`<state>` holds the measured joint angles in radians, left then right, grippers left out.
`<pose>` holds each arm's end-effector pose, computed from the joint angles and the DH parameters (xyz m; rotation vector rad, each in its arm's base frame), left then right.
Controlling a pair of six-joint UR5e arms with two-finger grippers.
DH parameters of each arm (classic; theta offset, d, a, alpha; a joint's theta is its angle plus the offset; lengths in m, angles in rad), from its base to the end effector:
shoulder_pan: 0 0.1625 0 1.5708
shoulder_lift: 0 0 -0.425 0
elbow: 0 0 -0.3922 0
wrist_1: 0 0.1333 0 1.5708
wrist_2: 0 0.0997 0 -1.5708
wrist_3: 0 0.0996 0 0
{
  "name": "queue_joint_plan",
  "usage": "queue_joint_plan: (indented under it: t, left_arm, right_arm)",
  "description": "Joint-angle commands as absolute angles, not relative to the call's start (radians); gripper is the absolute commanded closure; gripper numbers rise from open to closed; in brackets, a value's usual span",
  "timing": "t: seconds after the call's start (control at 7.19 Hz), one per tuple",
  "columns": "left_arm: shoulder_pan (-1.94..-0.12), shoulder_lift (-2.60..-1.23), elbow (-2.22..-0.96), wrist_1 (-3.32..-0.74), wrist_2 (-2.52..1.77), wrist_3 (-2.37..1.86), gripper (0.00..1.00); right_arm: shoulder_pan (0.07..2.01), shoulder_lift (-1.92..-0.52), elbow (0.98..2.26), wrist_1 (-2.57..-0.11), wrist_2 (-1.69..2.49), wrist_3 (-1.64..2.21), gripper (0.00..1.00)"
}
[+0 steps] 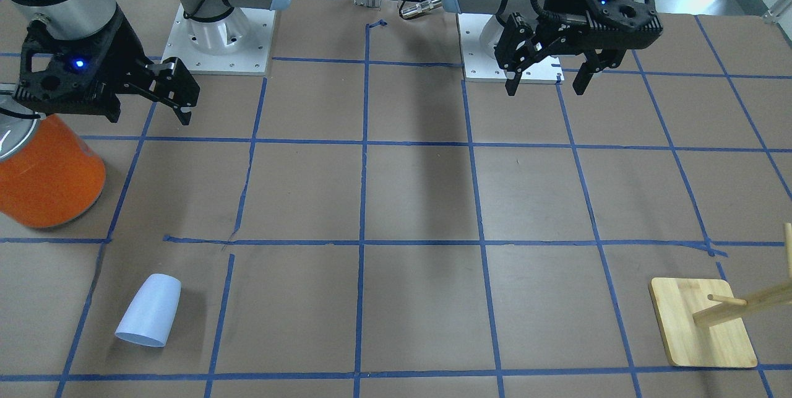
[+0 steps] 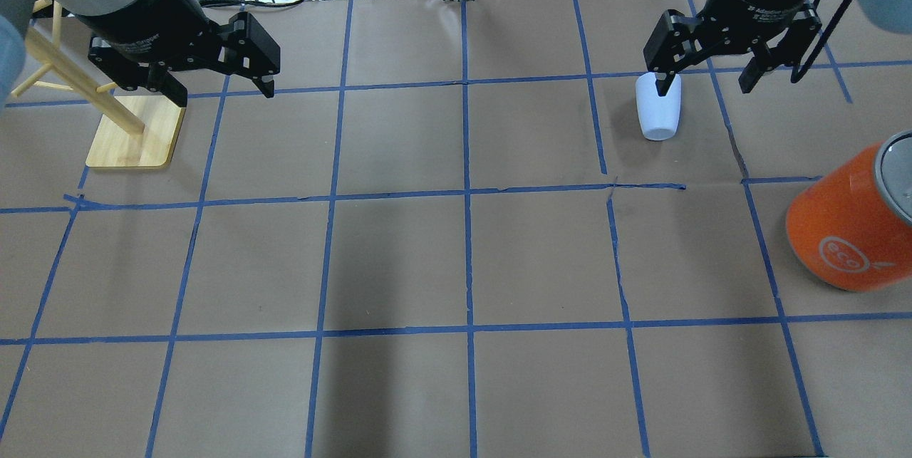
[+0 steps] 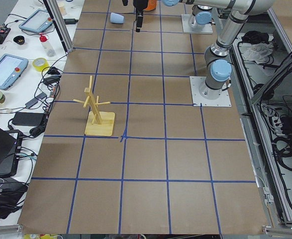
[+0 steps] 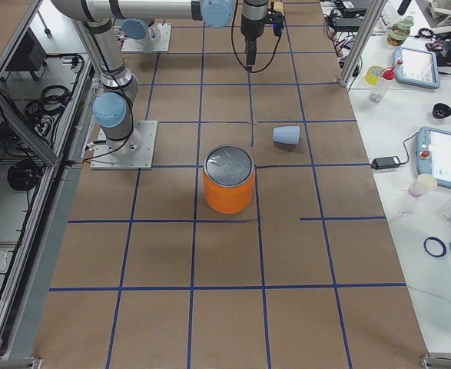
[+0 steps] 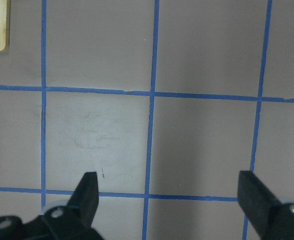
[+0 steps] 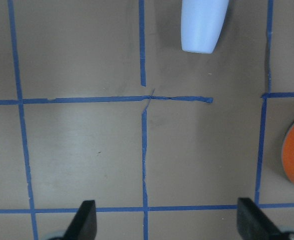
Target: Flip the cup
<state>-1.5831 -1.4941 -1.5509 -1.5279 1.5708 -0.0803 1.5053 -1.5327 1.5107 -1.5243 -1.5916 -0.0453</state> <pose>-0.1391 -0.4687 0.5393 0.1063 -3.1257 0.2182 0.0979 -0.5130 0.4938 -0.0311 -3.1218 -0.0400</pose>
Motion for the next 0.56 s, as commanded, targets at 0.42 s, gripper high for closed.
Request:
queue_joint_plan:
  t: [0.42]
  left_arm:
    - [-1.582, -1.494, -1.551, -1.528, 1.571, -0.081, 0.0]
  right_arm:
    - [1.49, -1.511, 1.512, -1.537, -1.601, -0.052, 0.0]
